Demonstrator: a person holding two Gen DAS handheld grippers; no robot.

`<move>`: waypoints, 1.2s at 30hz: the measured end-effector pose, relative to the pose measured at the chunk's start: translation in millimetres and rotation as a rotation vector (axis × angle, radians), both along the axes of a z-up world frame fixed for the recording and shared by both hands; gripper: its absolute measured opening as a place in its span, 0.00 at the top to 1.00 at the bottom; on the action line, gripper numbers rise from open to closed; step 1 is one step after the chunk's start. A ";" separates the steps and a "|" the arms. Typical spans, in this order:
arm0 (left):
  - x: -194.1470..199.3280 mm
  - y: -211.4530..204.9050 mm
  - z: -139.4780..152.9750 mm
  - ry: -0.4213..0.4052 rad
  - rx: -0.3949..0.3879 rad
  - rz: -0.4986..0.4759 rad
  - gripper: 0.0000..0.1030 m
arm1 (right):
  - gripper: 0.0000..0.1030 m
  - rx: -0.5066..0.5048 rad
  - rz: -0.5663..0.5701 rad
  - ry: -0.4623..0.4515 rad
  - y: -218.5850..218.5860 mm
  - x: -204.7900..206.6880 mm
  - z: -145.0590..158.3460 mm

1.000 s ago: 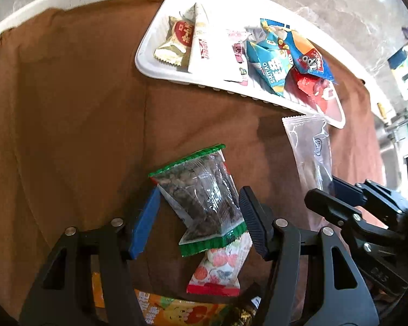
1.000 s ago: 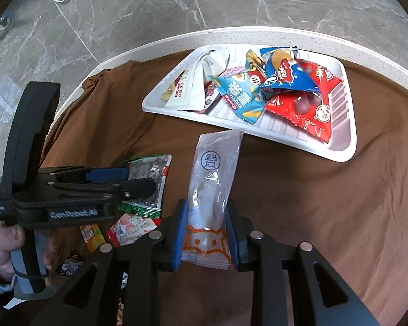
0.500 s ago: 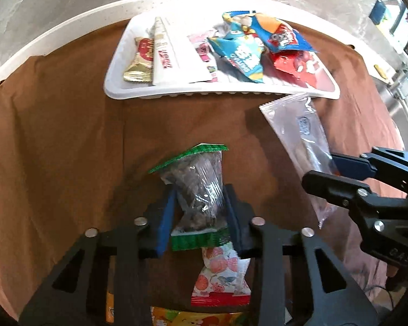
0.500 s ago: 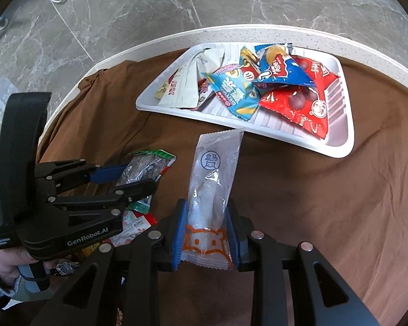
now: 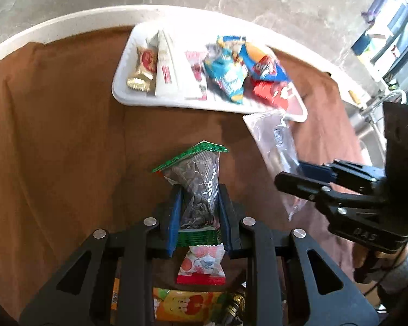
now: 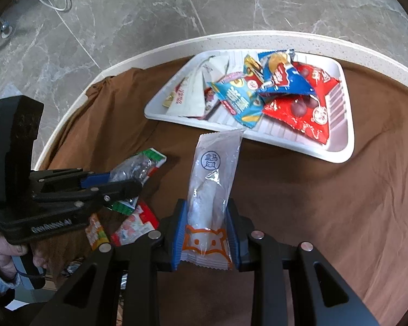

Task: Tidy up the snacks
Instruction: 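Carry both bags into the white tray and open both grippers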

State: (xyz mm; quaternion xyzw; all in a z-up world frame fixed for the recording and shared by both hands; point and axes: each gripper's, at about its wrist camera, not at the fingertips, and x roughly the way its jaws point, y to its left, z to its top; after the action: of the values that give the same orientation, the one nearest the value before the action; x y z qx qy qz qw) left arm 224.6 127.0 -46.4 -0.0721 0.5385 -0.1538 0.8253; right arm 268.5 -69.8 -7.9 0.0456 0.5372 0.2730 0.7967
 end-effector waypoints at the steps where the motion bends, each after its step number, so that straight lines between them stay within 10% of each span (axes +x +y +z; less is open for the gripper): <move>1: 0.1 2.9 5.4 -0.010 -0.010 0.006 0.78 | 0.71 0.006 0.001 -0.001 0.6 0.5 2.5; 17: 68.0 35.8 37.2 -0.072 -0.074 0.035 0.78 | 0.71 0.068 -0.021 -0.052 13.7 59.2 32.2; 36: 161.5 42.0 4.6 -0.042 -0.064 0.025 0.77 | 0.71 0.063 -0.061 0.009 42.8 144.1 -0.7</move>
State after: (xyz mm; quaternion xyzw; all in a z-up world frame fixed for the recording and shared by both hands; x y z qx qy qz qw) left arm 386.1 169.0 -41.9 -0.1016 0.5152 -0.1621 0.8354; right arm 412.6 -27.0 -8.6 0.0885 0.5302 0.2652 0.8004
